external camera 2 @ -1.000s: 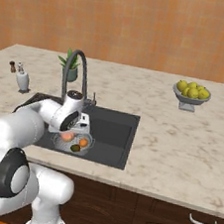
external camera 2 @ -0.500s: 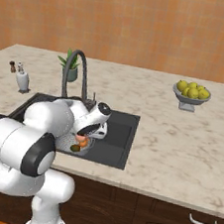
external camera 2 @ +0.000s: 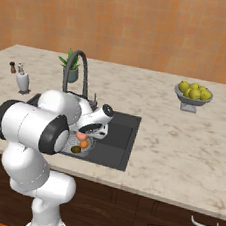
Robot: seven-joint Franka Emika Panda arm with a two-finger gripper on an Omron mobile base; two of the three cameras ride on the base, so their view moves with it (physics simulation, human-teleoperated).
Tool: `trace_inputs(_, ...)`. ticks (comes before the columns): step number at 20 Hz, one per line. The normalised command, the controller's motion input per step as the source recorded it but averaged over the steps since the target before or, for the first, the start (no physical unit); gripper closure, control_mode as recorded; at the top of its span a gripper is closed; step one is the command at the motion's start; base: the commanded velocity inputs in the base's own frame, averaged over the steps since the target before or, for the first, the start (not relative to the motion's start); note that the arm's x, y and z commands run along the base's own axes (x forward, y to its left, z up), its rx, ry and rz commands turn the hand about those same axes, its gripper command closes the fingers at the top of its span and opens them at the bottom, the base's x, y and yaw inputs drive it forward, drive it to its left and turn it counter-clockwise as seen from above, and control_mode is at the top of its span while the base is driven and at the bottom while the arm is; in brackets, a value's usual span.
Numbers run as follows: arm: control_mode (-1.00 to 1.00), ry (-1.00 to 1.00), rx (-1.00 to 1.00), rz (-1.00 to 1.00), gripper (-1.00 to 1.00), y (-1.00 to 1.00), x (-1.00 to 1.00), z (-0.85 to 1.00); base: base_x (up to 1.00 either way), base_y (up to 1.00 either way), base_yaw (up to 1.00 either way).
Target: Put the colander in the sink, put the mango, peach, tangerine in the colander, and turn on the sink faucet and pour water over the colander.
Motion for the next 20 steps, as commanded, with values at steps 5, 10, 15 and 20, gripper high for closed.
trace_inputs(5,-1.0,0.03,0.0,-0.01,1.0,0.16,0.02,-0.26,0.0,0.0,0.0)
trace_inputs(10,-1.0,0.11,0.0,-0.01,1.0,0.09,0.23,-0.33,0.0,0.0,0.0)
trace_inputs(15,-1.0,0.08,0.0,-0.03,1.0,0.08,0.13,-0.29,0.0,0.0,0.0)
trace_inputs(20,-1.0,0.0,0.0,-0.03,1.0,0.0,0.25,-0.15,0.0,0.0,0.0)
